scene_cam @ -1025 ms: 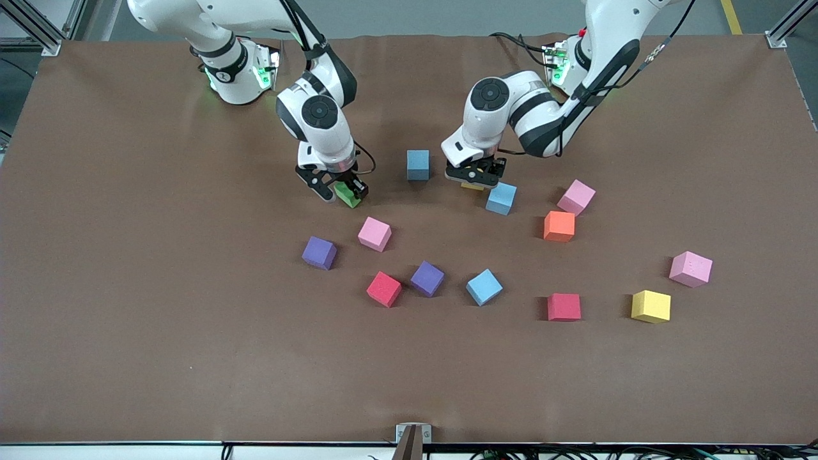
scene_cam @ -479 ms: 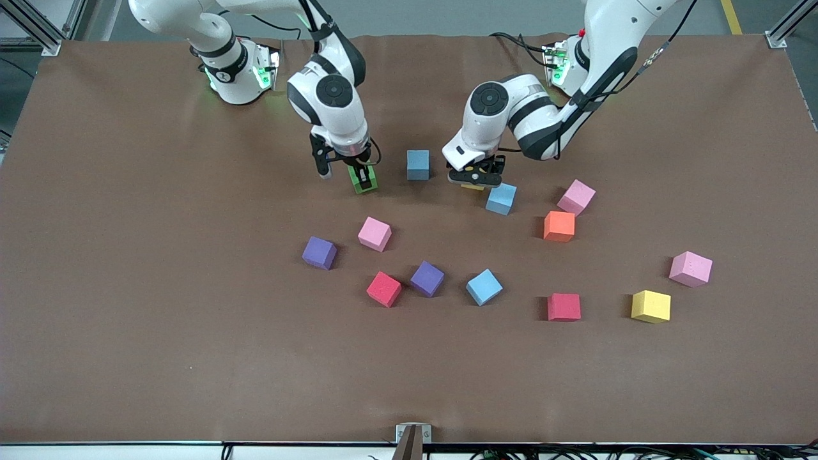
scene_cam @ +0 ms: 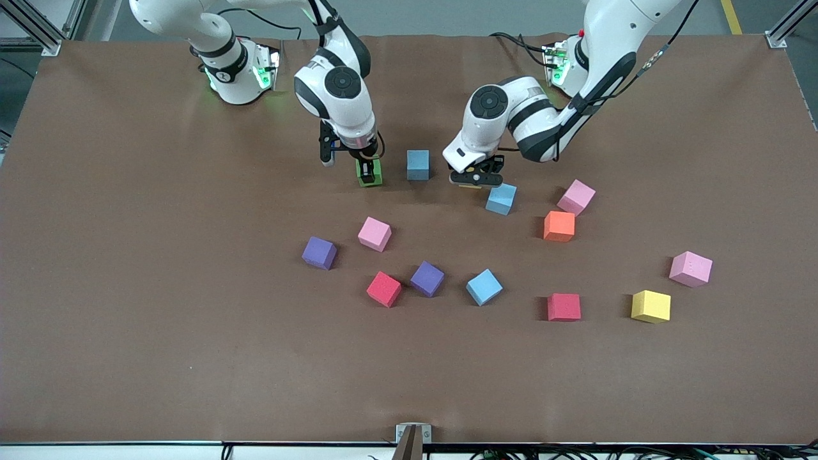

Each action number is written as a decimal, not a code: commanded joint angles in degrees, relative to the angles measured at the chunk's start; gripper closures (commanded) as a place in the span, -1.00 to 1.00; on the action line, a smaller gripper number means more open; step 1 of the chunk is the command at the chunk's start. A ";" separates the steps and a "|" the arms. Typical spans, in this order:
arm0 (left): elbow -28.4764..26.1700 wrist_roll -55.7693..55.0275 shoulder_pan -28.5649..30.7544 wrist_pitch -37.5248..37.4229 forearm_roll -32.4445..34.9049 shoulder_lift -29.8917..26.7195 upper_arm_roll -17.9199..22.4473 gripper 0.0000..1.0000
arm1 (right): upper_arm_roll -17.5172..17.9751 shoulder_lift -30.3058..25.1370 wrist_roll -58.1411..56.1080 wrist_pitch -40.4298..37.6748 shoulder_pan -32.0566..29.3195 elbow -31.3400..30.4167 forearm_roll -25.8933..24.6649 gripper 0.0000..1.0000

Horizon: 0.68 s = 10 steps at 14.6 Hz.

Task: Arrange 11 blocks into digit 3
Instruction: 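Set the green block down with the right gripper while the left gripper sets yellow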

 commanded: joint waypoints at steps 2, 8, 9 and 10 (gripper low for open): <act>0.16 -5.02 0.66 0.13 0.27 -0.46 -0.57 0.08 | -0.22 -0.38 2.75 1.89 2.52 -0.22 0.33 0.99; 3.24 -28.55 0.66 0.13 0.27 -0.99 -0.75 0.21 | -0.22 2.69 3.01 2.42 4.11 2.67 0.59 0.99; 3.24 -33.56 0.66 0.13 0.27 -1.08 -0.75 0.20 | -0.22 3.39 3.62 2.42 4.11 3.38 0.68 1.00; 3.15 -39.44 0.66 0.21 0.27 -0.99 -1.44 0.20 | -0.22 4.18 3.89 2.33 4.11 4.17 0.68 0.99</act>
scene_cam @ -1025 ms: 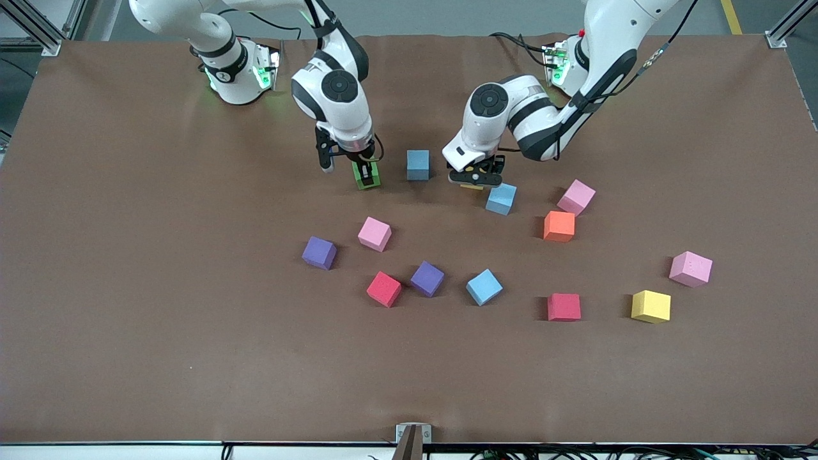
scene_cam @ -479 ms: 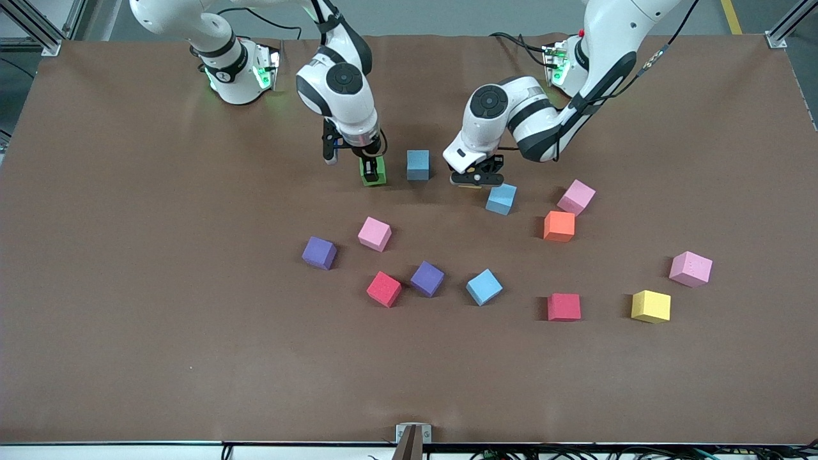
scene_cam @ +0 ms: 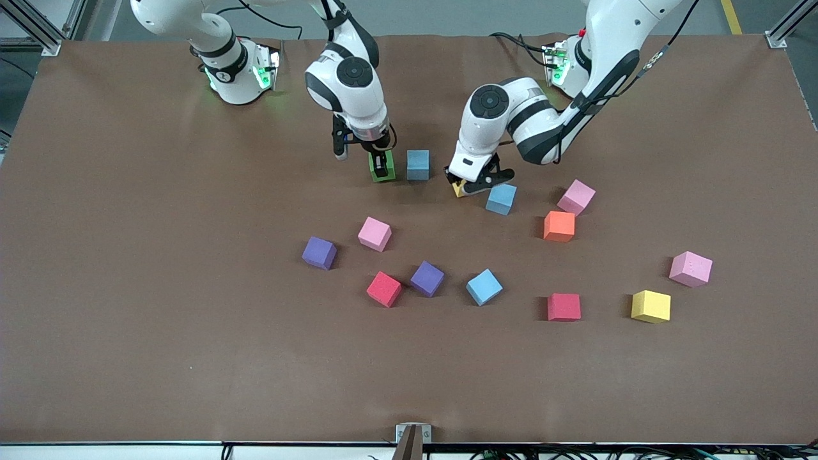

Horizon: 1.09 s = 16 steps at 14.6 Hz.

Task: Arrange 11 blocks into digit 3
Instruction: 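Set the green block down with the right gripper while the left gripper sets yellow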

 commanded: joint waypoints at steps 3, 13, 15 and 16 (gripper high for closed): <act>-0.39 -25.83 -0.09 0.06 0.27 -0.79 -1.89 0.21 | -0.28 2.98 3.48 0.35 1.01 2.92 0.67 0.99; -0.39 -66.54 -0.88 0.15 0.18 -0.26 -3.39 0.37 | -0.28 4.74 5.51 0.44 3.03 3.27 0.67 0.99; -0.48 -70.17 -1.14 0.15 0.27 -0.08 -3.39 0.37 | -0.37 4.74 5.51 0.44 2.94 3.53 0.67 0.99; -0.48 -71.13 -1.84 0.15 0.18 0.27 -3.39 0.37 | -0.37 5.00 5.60 0.44 2.86 3.88 0.67 0.99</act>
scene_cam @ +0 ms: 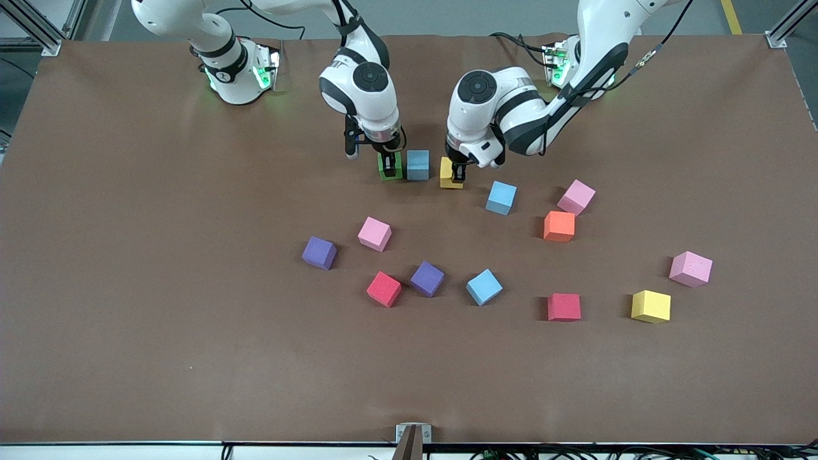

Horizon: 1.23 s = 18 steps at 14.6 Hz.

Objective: Arrange 11 blocks into digit 3

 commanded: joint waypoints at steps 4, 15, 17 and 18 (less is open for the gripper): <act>-0.17 -11.53 -1.99 0.17 0.79 0.78 -0.25 0.31 | -0.25 1.28 2.07 0.28 0.68 2.07 0.66 0.99; 0.00 -17.77 -3.66 0.61 1.14 2.53 -0.16 0.31 | -0.25 2.42 1.98 -0.07 1.38 3.13 0.66 0.99; 0.00 -18.56 -4.10 0.69 1.06 2.71 -0.16 0.31 | -0.25 2.51 1.98 -0.16 1.56 3.13 0.66 0.99; 0.00 -18.92 -4.19 0.69 1.06 2.71 -0.07 0.31 | -0.25 2.59 2.07 -0.16 1.74 3.13 0.66 0.99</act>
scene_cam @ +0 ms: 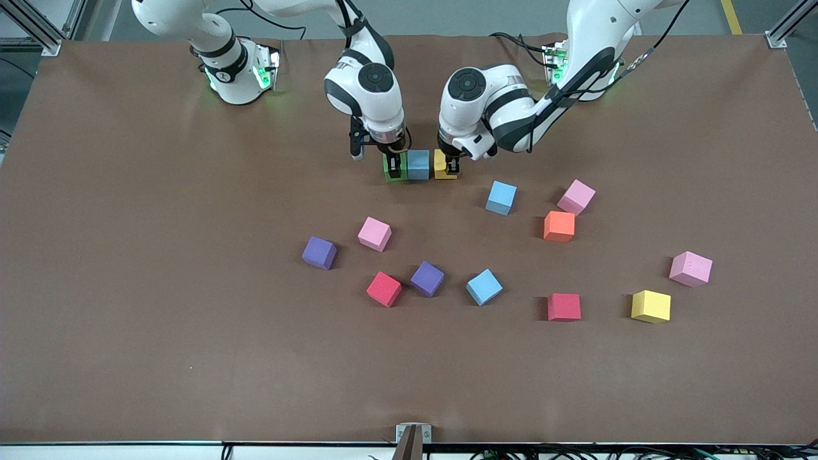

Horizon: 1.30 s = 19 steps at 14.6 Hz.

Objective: Arrange 11 blocks into digit 3

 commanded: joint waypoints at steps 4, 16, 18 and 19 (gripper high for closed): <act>0.53 -15.01 -1.38 0.64 1.86 0.63 -0.25 0.31 | -0.30 1.27 1.14 -0.18 1.32 0.87 0.66 0.99; 1.93 -15.10 -1.47 0.73 3.27 2.92 0.28 0.31 | -0.30 1.27 0.53 -0.44 0.62 0.87 0.66 -1.00; 1.94 -15.10 -1.47 0.73 3.27 3.18 0.28 0.31 | -0.39 1.01 0.44 -1.31 0.53 0.96 0.57 -1.00; 2.11 -15.10 -1.47 0.73 3.27 3.35 0.28 0.31 | -0.39 0.66 -0.17 -2.36 0.44 1.05 0.57 -1.00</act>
